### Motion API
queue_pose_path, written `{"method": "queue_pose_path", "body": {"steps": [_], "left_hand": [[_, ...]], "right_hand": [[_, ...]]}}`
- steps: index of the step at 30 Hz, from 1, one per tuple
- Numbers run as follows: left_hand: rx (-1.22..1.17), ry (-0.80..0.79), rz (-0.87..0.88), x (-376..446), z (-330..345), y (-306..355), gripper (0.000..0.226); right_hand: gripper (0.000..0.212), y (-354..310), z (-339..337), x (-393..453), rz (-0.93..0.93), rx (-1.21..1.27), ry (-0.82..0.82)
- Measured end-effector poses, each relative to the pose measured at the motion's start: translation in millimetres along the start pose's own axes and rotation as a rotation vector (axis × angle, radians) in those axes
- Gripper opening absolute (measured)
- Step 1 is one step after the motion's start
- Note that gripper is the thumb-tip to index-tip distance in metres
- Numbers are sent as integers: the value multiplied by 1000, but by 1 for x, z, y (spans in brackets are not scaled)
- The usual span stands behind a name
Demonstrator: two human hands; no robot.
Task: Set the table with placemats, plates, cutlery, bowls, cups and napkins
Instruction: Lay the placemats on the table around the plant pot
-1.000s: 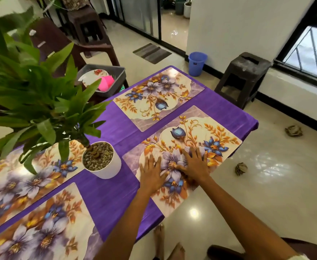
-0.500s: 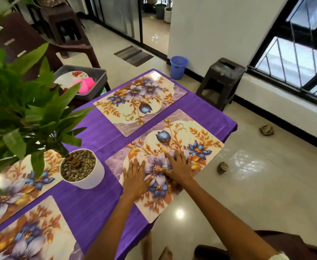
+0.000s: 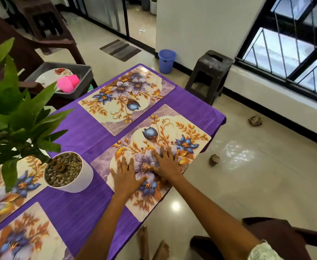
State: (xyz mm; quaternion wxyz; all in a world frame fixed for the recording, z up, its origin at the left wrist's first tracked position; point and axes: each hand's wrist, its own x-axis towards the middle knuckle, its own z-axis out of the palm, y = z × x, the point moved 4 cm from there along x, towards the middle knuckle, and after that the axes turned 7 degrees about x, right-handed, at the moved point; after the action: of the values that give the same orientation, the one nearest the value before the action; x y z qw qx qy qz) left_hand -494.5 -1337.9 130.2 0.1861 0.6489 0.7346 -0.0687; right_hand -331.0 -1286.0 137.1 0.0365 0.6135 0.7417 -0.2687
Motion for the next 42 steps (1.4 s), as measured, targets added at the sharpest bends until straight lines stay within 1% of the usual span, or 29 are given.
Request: {"method": "queue_pose_path", "body": {"steps": [2, 4, 5, 7, 8, 9, 11, 13, 14, 17, 19, 23, 24, 28, 32, 36, 38, 40, 42], "left_hand": [[-23, 27, 4, -5, 3, 0, 142], [-36, 15, 5, -8, -1, 2, 140], [-22, -6, 1, -9, -3, 3, 133], [32, -15, -12, -9, -6, 4, 109], [47, -18, -16, -9, -6, 5, 101], [47, -17, -19, -8, -7, 6, 98], [21, -9, 2, -8, -8, 10, 96], [22, -10, 64, -5, -6, 18, 100], [34, -10, 89, -2, -5, 23, 105], [57, 4, 100, 3, 2, 29, 128], [69, 15, 91, 3, 5, 29, 132], [73, 2, 84, 3, 1, 30, 133], [67, -11, 85, 3, -1, 31, 131], [44, -34, 80, 4, -4, 32, 99], [17, 1, 55, 8, -6, 32, 93], [-13, 135, 41, 33, -35, 39, 71], [-4, 182, 35, 53, -53, 46, 65], [31, 197, 20, 76, -67, 50, 63], [44, 171, -14, 99, -76, 49, 63]], "right_hand": [[74, 1, 3, 0, -12, 6, 2], [73, 2, 5, 2, -25, 8, 7], [73, 2, 5, 2, -31, 7, 3], [74, 4, 2, 2, -58, -10, -21], [74, 6, 0, 2, -79, -30, -34], [73, 10, -2, 1, -95, -48, -32], [73, 22, -7, -1, -71, -44, 41], [75, 35, -12, -2, 7, -18, 138], [76, 40, -13, -2, 35, -10, 153], [77, 46, -15, -2, 54, -5, 119], [77, 46, -16, -2, 48, 9, 112], [75, 46, -17, -2, 45, -2, 101], [74, 46, -18, -3, 42, -7, 98], [73, 45, -19, -6, 26, -29, 83], [72, 45, -20, -5, 28, -26, 101], [61, 38, -38, 7, 7, 2, 216], [64, 27, -51, 20, -10, 24, 263], [59, 14, -59, 40, -40, 51, 284], [54, 3, -64, 62, -60, 84, 262]]}}
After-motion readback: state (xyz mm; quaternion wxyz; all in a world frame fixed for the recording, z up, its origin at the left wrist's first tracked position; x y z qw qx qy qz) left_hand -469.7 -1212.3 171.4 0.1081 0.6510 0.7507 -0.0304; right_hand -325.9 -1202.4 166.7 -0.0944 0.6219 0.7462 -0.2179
